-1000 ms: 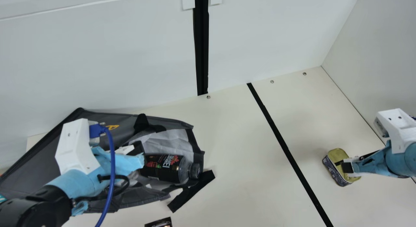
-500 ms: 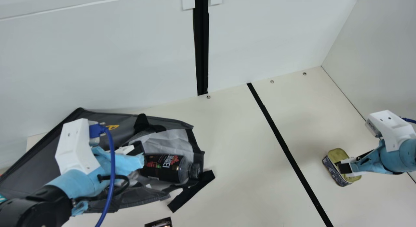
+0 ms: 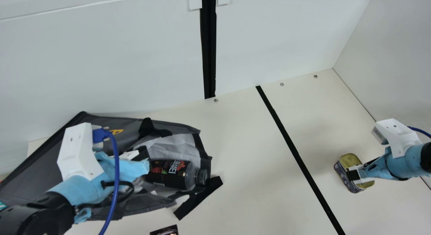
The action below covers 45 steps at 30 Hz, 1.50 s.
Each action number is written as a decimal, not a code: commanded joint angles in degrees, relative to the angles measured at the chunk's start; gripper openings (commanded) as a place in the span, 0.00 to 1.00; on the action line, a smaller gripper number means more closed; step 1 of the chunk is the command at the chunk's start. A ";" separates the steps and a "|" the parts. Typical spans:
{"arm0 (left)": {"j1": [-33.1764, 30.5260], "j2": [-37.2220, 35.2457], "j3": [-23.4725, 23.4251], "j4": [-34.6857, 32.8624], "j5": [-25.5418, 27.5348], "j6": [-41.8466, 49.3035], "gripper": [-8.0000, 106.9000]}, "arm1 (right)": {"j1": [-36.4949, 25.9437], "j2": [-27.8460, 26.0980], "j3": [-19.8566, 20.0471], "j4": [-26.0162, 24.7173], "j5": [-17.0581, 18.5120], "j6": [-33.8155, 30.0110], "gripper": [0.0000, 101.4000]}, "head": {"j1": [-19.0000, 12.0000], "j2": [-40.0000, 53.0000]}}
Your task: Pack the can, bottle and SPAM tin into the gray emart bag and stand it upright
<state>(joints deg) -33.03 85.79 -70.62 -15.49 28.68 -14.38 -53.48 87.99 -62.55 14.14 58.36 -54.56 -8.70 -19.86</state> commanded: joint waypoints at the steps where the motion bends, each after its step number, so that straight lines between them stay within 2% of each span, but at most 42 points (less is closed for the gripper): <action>1: 0.00 0.00 0.00 0.00 0.00 0.00 0.00 | 0.34 0.60 0.23 -0.22 -0.42 0.24 0.94 | -1.30 -0.14; 31: 0.00 0.00 0.00 0.00 0.00 0.00 0.00 | 6.51 10.44 -0.61 -3.24 -6.93 3.81 0.94 | -1.30 -0.14; 45: 0.00 0.00 0.00 0.00 0.00 0.00 0.00 | 8.20 12.77 -2.13 -3.82 -7.59 4.31 0.01 | -1.30 -0.14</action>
<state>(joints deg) -33.03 85.79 -70.62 -15.49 28.68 -14.38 -45.42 100.77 -64.57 9.85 50.75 -50.13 -8.70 -19.95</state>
